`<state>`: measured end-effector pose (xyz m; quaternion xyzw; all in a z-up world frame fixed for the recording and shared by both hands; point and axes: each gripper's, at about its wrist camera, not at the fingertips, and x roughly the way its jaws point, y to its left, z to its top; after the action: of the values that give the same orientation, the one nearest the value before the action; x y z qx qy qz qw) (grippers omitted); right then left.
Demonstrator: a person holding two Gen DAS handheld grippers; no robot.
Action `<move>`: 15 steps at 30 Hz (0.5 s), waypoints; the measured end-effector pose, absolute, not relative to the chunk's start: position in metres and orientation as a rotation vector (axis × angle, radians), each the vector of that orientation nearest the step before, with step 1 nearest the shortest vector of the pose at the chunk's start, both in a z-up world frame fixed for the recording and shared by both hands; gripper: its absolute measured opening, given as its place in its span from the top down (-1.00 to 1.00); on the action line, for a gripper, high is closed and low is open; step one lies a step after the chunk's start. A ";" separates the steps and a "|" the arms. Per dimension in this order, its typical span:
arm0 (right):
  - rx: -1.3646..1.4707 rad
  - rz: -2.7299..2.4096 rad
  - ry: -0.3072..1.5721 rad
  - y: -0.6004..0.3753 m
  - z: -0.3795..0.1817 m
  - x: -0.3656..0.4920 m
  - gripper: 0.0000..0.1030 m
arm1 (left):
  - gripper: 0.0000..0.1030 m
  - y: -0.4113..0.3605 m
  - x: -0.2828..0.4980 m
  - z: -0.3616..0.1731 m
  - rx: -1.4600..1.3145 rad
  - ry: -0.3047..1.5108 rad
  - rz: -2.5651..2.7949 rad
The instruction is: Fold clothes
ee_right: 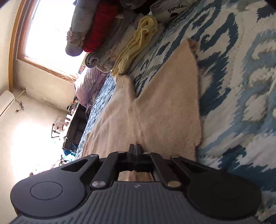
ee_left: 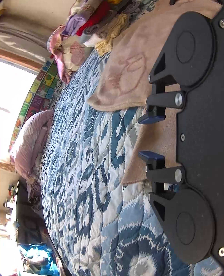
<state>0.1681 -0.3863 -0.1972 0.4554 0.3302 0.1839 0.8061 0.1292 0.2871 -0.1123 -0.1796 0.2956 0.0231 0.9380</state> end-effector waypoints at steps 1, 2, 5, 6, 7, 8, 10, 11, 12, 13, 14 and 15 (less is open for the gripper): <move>0.970 0.395 0.701 -0.386 -0.197 0.168 1.00 | -0.08 0.298 0.129 -0.119 -0.396 0.613 0.094; 0.966 0.396 0.697 -0.385 -0.198 0.169 1.00 | -0.08 0.307 0.129 -0.125 -0.440 0.612 0.107; 0.985 0.404 0.691 -0.387 -0.200 0.170 1.00 | 0.10 0.319 0.132 -0.135 -0.542 0.586 0.061; 0.996 0.406 0.689 -0.388 -0.200 0.171 1.00 | 0.57 0.318 0.132 -0.134 -0.568 0.582 0.042; 0.997 0.405 0.687 -0.388 -0.201 0.171 1.00 | 0.95 0.317 0.132 -0.131 -0.598 0.581 0.024; 0.994 0.404 0.686 -0.388 -0.200 0.170 1.00 | 0.95 0.315 0.128 -0.125 -0.596 0.562 0.031; 0.967 0.396 0.679 -0.385 -0.200 0.169 1.00 | 0.94 0.313 0.118 -0.115 -0.562 0.529 0.090; 0.944 0.389 0.673 -0.383 -0.199 0.168 1.00 | 0.91 0.314 0.117 -0.117 -0.556 0.543 0.136; 0.922 0.382 0.667 -0.381 -0.198 0.166 1.00 | 0.90 0.314 0.118 -0.120 -0.533 0.564 0.162; 0.899 0.376 0.662 -0.379 -0.196 0.165 1.00 | 0.78 0.313 0.121 -0.125 -0.498 0.590 0.177; 0.876 0.370 0.658 -0.376 -0.195 0.165 1.00 | 0.77 0.312 0.124 -0.130 -0.463 0.617 0.191; 0.865 0.365 0.655 -0.376 -0.194 0.164 1.00 | 0.74 0.310 0.122 -0.126 -0.438 0.623 0.205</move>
<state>0.1643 -0.3757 -0.1940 0.4092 0.3099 0.1729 0.8406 0.1219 0.3101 -0.1263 -0.2134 0.3035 0.0997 0.9233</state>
